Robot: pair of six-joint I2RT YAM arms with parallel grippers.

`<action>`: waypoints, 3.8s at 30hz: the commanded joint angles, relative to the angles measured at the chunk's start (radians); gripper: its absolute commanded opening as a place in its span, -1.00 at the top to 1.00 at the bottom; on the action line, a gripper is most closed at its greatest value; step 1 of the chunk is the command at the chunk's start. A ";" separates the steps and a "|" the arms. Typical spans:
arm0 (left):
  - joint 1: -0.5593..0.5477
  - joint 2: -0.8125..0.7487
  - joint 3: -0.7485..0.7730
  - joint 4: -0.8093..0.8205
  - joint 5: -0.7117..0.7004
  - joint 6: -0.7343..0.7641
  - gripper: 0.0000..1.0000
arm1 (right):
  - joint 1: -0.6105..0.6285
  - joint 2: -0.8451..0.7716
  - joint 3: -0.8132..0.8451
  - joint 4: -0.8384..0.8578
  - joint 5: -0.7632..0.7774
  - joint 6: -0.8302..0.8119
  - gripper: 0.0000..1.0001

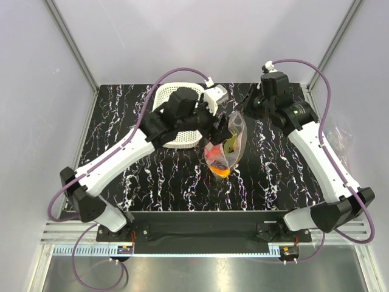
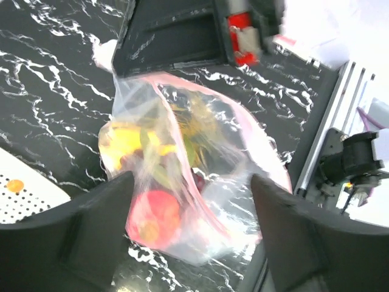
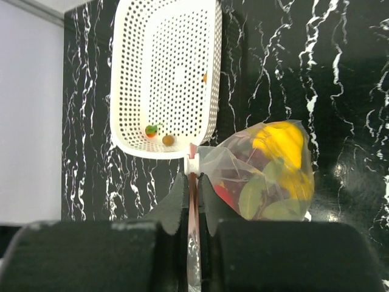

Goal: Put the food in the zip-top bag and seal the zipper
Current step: Adjust the zipper on the food storage bag.

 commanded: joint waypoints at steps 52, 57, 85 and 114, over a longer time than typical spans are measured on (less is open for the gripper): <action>-0.218 0.132 0.138 -0.079 -0.408 -0.222 -0.79 | -0.002 -0.198 -0.167 0.161 0.351 0.111 1.00; -0.221 0.104 0.160 -0.076 -0.365 -0.221 -0.93 | -0.003 -0.199 -0.167 0.161 0.354 0.104 1.00; -0.355 0.376 0.437 -0.272 -0.762 -0.147 -0.66 | -0.002 -0.220 -0.125 0.117 0.317 0.124 1.00; 0.072 0.035 0.048 -0.265 0.063 0.621 0.98 | -0.207 -0.349 -0.407 0.357 -0.274 -0.279 -0.01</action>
